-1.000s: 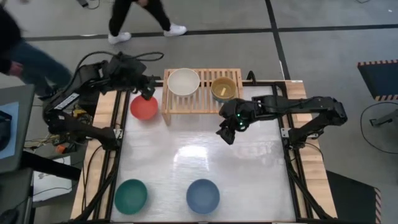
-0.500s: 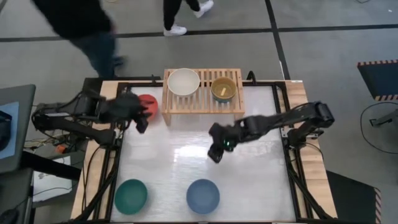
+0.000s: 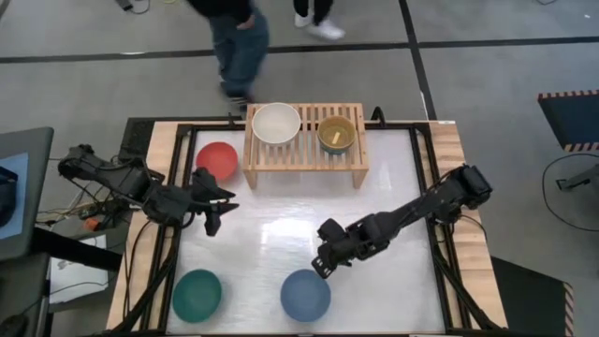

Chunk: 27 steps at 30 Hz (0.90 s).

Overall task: Place and stack bowls onto a shelf
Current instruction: Stack the large blue bowl on top of the large white bowl on the shelf

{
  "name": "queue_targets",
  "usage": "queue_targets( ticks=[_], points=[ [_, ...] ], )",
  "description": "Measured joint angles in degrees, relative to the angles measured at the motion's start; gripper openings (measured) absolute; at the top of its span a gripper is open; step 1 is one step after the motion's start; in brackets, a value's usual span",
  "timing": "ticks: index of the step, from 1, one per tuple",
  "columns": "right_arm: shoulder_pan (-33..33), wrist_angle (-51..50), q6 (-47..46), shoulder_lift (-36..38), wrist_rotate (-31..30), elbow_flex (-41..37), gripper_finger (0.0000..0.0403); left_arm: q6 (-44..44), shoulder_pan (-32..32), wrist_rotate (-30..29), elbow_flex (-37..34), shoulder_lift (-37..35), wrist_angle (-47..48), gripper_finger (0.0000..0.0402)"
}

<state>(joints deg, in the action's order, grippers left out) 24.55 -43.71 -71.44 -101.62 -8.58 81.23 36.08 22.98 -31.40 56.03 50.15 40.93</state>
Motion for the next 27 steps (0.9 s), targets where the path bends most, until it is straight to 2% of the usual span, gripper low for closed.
queue_targets(
  ticks=[9,19,27],
  points=[
    [1.6,1.2,-3.5,-1.3,-0.4,0.0,0.0209,-7.9,3.1,0.0,0.0,5.4,-8.6,0.0141],
    [1.7,8.1,-3.8,-5.4,0.7,0.1,0.0209,-3.9,8.0,0.1,0.0,11.9,-8.8,0.0141],
    [2.0,10.4,-2.8,-9.2,3.9,0.1,0.0209,-1.3,9.6,-0.5,0.0,13.5,-8.7,0.0141]
  ],
)
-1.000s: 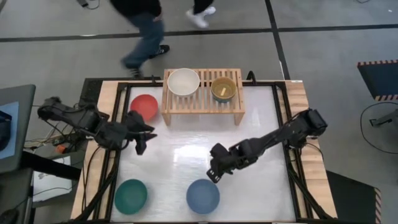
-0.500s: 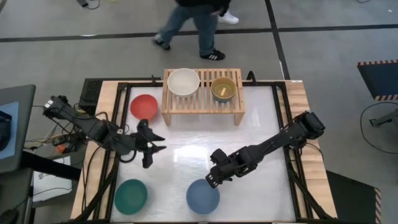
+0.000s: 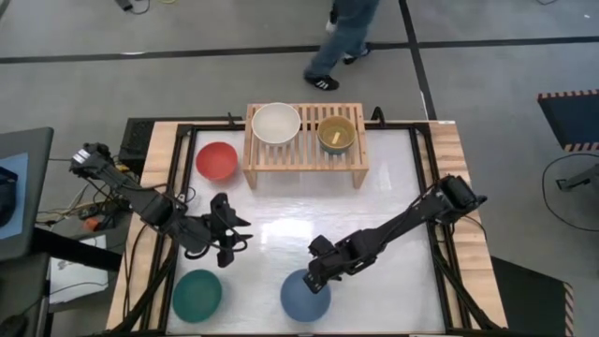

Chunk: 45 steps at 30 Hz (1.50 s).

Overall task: Place and stack bowls onto a shelf
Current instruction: Stack the large blue bowl on top of the large white bowl on the shelf

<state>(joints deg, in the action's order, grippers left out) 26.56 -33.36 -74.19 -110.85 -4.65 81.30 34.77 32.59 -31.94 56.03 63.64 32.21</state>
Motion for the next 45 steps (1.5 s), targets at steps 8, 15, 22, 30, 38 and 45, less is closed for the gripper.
queue_targets(
  ticks=[8,15,22,30,38,45],
  points=[
    [0.0,-1.6,1.5,-1.1,0.2,-0.1,0.0133,1.0,0.7,-1.1,0.0,0.0,0.3,0.0141],
    [-1.4,-5.2,2.1,-0.3,-0.4,-0.1,0.0025,2.0,0.7,-1.9,0.0,0.2,0.7,0.0141],
    [-2.8,-9.4,1.9,4.3,-6.3,1.0,0.0028,4.3,0.7,-1.9,0.0,0.2,4.6,0.0141],
    [-6.2,-16.5,10.7,6.2,-20.4,11.2,0.0026,3.3,-1.7,-5.6,0.5,0.2,2.2,0.0142],
    [-9.3,-19.3,20.8,6.2,-34.0,19.4,0.0026,-1.8,-6.1,-9.6,0.5,0.1,-5.2,0.0142],
    [-10.6,-22.7,24.2,6.2,-42.9,21.6,0.0026,-5.7,-9.0,-12.9,0.5,0.0,-10.0,0.0141]
  ],
)
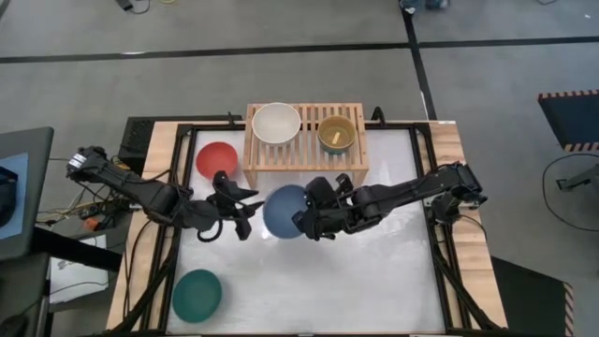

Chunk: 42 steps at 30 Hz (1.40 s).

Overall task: Place and stack bowls onto a shelf
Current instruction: Stack the large blue bowl on top of the large white bowl on the shelf

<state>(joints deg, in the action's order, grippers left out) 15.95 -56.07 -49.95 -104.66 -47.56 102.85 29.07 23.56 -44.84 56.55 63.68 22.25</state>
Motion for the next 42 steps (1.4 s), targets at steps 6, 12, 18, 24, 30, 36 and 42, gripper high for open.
queue_targets(
  ticks=[6,12,18,24,30,36,42],
  points=[
    [-1.1,-3.7,0.8,0.0,-5.3,0.1,0.0026,-3.1,-2.6,-0.4,0.0,-0.4,-5.5,0.0141],
    [-1.7,-4.4,2.9,0.0,-8.8,0.1,0.0026,-8.0,-4.1,2.3,0.0,-0.3,-12.1,0.0141],
    [-1.4,-1.1,8.5,0.0,-10.8,0.1,0.0026,-8.5,-7.7,2.3,0.0,0.2,-12.2,0.0141],
    [-0.8,3.6,17.3,0.0,-15.0,0.1,0.0027,-12.1,-11.5,3.0,0.0,0.2,-12.2,0.0126],
    [-0.5,5.5,26.9,-0.2,-17.2,4.1,0.0029,-14.6,-12.6,4.1,0.1,0.0,-12.2,0.0075],
    [-0.5,8.4,37.0,-0.2,-17.2,8.4,0.0034,-15.8,-12.7,0.1,0.2,0.0,-13.2,0.0027],
    [-1.1,10.4,39.5,0.1,-14.6,10.3,0.0056,-17.7,-12.9,-2.4,2.6,0.2,-12.0,0.0004]
  ],
)
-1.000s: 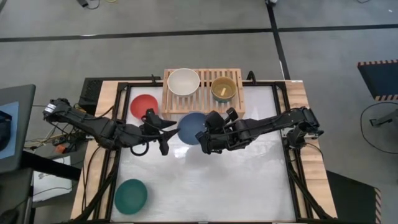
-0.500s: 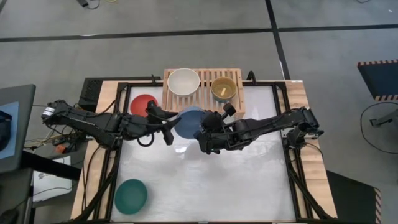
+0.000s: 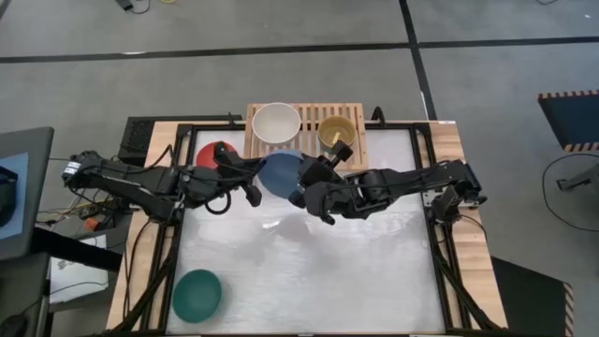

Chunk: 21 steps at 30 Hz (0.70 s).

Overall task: Place and stack bowls onto a shelf
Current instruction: Stack the large blue bowl on top of the large white bowl on the shelf

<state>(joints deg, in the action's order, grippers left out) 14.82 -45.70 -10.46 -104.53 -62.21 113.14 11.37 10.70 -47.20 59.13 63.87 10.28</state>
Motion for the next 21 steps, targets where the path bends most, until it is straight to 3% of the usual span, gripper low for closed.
queue_targets(
  ticks=[5,8,13,17,21],
  points=[
    [-1.2,2.2,0.2,0.0,2.9,0.2,0.0114,-2.3,-2.8,0.7,2.2,0.1,0.6,0.0001],
    [-2.3,-0.1,0.5,0.0,5.3,2.5,0.0171,-2.4,-5.9,3.9,3.3,0.1,0.3,0.0001],
    [-5.0,-5.9,-3.0,-0.1,4.4,8.2,0.0267,-2.3,-11.8,5.7,6.3,0.1,3.2,0.0001],
    [-7.8,-14.7,-9.4,0.3,3.6,14.3,0.0295,-3.1,-18.7,5.2,9.0,0.1,5.9,0.0001],
    [-10.6,-21.3,-13.5,1.5,7.4,18.1,0.0297,-1.0,-27.2,8.8,11.2,0.2,8.1,0.0001]
  ],
)
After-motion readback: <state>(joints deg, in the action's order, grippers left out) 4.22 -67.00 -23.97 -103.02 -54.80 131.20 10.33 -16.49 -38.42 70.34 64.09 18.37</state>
